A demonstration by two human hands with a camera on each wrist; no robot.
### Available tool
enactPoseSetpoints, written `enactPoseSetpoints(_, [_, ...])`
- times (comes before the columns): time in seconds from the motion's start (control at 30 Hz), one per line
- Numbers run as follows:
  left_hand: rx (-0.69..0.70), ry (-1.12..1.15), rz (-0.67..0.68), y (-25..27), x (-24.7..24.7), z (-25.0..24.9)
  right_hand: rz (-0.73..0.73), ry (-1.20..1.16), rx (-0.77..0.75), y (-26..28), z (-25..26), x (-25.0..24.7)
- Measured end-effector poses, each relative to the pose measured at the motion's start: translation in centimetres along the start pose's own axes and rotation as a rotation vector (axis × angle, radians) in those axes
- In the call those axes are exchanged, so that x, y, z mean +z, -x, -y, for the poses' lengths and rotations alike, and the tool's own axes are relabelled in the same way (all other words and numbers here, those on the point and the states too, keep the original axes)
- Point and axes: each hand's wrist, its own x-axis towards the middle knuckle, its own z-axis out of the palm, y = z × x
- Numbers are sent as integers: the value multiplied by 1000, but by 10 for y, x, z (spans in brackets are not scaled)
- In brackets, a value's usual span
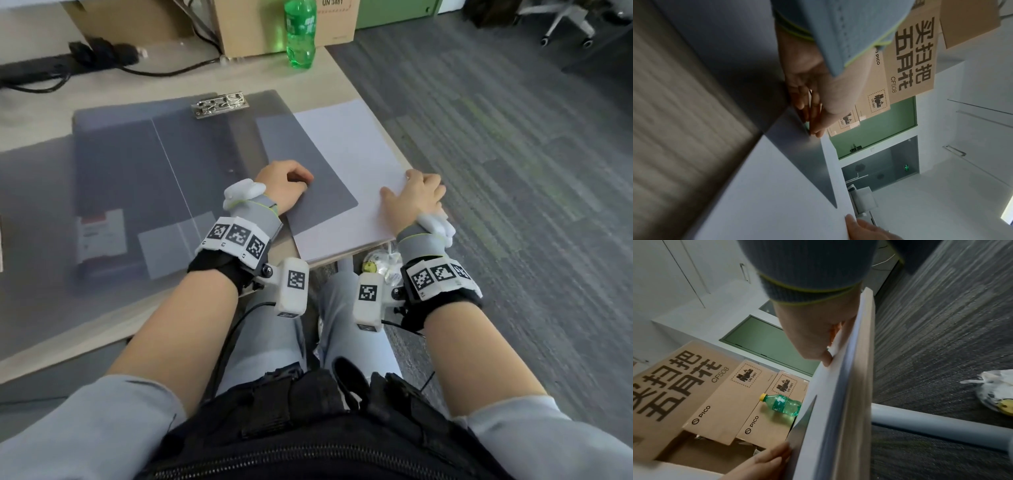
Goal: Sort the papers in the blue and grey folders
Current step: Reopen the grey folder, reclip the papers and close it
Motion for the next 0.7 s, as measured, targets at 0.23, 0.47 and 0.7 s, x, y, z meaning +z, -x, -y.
enactPoseSetpoints(0.23, [1, 53, 6, -3, 1, 5, -66, -105, 24, -7, 0, 4])
enactPoseSetpoints(0.47, [7, 75, 11, -4, 0, 6, -160, -164, 19, -7, 2, 10])
enactPoseSetpoints(0.7, [11, 80, 5, -2, 1, 6, -202, -164, -13, -8, 1, 14])
